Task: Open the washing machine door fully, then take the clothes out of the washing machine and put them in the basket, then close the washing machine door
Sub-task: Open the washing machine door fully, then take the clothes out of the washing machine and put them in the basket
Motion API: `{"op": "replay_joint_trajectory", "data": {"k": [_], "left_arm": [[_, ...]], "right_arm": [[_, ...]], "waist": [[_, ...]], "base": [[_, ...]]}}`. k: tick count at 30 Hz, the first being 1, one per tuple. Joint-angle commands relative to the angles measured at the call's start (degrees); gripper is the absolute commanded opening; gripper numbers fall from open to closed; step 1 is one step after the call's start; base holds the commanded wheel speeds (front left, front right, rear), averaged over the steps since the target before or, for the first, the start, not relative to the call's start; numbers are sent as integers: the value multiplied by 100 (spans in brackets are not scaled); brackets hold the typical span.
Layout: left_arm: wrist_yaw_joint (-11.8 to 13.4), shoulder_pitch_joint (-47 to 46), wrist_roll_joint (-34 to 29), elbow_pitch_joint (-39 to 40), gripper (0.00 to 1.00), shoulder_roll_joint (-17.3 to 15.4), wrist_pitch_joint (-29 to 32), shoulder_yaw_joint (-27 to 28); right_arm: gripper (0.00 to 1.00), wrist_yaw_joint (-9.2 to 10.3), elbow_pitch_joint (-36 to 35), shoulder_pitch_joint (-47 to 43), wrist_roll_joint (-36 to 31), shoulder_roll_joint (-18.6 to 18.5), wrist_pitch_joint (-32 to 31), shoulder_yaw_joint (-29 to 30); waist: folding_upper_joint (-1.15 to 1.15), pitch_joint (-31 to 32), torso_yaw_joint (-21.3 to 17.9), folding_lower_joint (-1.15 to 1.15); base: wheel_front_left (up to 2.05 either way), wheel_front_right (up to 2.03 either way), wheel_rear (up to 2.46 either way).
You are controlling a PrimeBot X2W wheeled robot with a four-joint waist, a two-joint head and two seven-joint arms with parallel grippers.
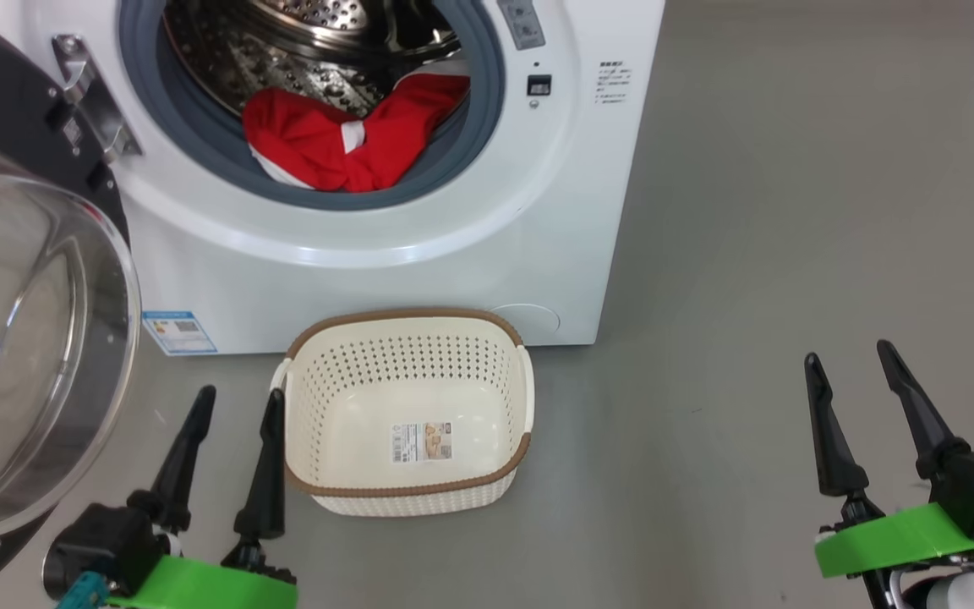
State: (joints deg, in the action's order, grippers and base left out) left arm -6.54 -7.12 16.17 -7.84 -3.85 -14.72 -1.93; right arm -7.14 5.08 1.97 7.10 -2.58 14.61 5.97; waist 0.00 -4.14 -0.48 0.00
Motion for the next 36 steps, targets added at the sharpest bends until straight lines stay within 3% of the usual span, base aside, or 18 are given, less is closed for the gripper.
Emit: {"op": "replay_joint_trajectory", "data": {"k": [1,36], "left_arm": [[22,3,-39,163,100,-118,-28,187],[84,451,-309,257,100,-267,-28,-48]], "right_arm": [[100,-35,-162,-9,63,-30,38,-124],[100,-35,-246,-556,148,-30,39,-23]], "waist": [[0,85,-78,0],[0,467,-197,0]], "base": [[0,0,0],[0,0,0]]}}
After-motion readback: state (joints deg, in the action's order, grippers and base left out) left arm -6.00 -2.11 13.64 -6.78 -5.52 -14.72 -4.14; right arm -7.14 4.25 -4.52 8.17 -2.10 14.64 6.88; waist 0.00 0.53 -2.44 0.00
